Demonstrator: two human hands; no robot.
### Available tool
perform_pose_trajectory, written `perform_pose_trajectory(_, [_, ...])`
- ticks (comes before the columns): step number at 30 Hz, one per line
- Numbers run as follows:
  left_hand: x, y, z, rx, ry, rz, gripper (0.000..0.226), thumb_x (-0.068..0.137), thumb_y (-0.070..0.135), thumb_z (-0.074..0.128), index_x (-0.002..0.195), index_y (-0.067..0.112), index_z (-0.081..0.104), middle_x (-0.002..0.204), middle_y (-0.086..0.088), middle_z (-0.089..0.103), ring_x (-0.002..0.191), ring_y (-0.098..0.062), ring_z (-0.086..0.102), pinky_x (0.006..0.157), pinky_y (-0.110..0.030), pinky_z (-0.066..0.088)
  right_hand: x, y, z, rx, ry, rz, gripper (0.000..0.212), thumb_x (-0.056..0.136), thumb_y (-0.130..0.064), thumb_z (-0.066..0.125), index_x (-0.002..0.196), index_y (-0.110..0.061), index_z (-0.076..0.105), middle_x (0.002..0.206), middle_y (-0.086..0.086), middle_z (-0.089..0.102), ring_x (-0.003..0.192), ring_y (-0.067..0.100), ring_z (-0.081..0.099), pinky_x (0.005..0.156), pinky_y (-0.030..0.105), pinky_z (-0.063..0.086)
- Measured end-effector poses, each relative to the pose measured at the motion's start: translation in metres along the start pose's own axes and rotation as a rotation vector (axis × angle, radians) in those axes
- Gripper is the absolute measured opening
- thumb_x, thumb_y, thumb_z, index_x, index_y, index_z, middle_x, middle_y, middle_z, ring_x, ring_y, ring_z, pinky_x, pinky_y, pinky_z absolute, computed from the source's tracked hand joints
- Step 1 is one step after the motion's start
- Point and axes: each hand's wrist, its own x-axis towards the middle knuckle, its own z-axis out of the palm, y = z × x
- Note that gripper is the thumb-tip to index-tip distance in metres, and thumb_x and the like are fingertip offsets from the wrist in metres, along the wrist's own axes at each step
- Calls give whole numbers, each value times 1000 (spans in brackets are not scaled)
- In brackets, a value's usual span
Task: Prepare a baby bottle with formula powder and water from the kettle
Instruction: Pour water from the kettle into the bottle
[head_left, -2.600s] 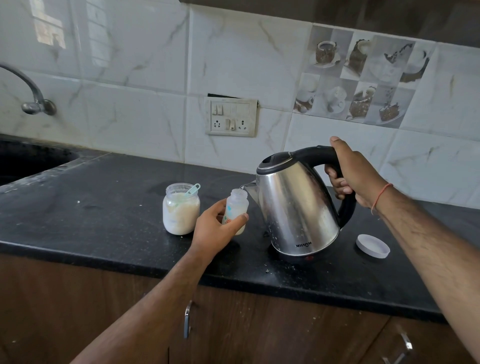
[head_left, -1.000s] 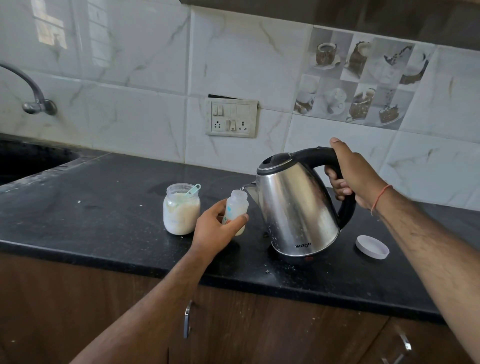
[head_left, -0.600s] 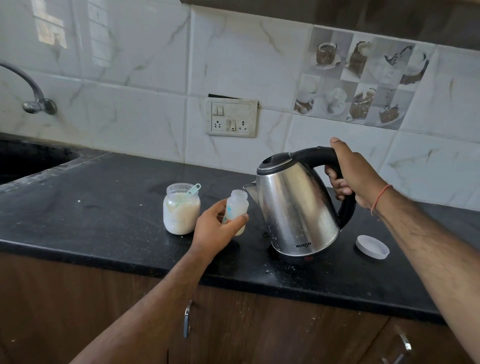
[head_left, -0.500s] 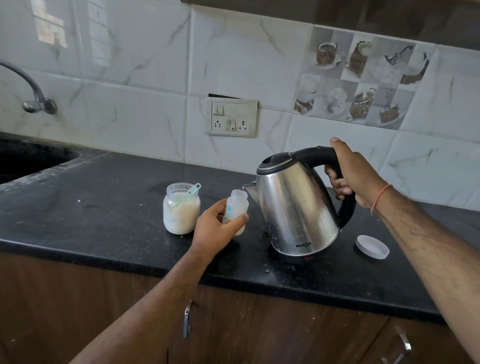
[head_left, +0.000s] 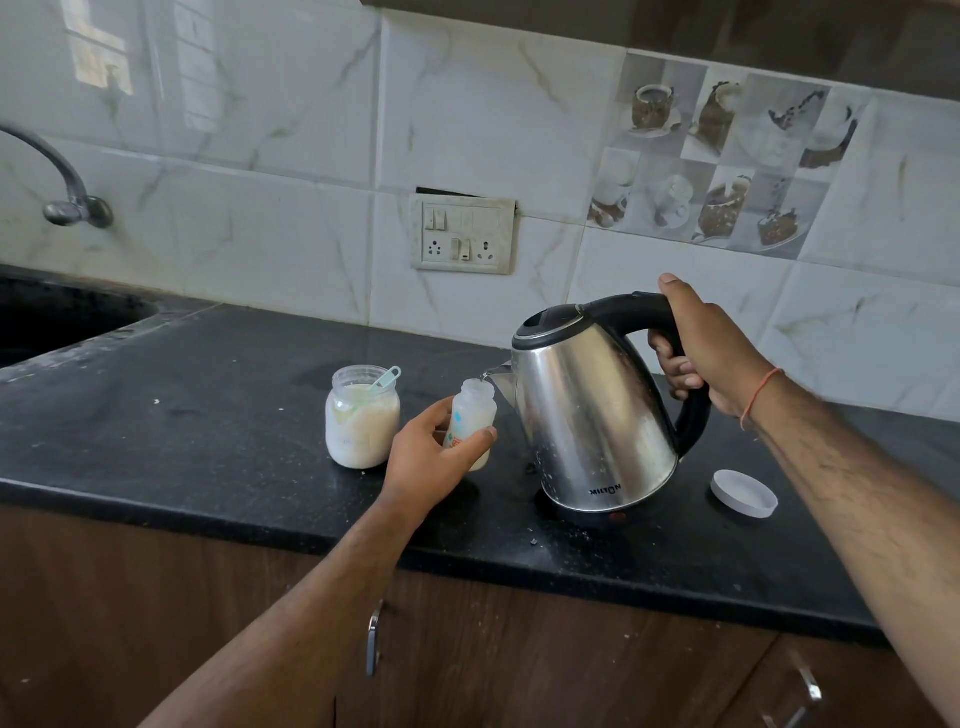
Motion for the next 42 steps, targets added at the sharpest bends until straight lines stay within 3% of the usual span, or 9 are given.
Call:
perform_pose_trajectory(17, [1,-2,0,-13,2,-2,40,86,37,89,125,38,76,99,17,81,86,2,74,78,-20,58,-2,-1,1,-6,6,-12,71,104,-67,34,56,-15,42,48,3,25,43,20,19,52,31,30])
perform_pose_trajectory(23, [0,0,0,14,0,7,44,87,38,88,129,36,74,101,16,80,88,6,72,74,-13,55,-2,0,0,-12,6,-10,72,103,-68,34,54,-17,43,48,4,25,43,21,20,53,31,33])
perform_pose_trajectory(42, [0,1,-1,26,-3,-11,50,86,42,88,133,34,73,104,15,79,91,-1,73,77,-18,57,-3,-2,1,-12,0,-17,73,103,-68,33,53,-17,43,48,4,26,42,21,20,52,31,32])
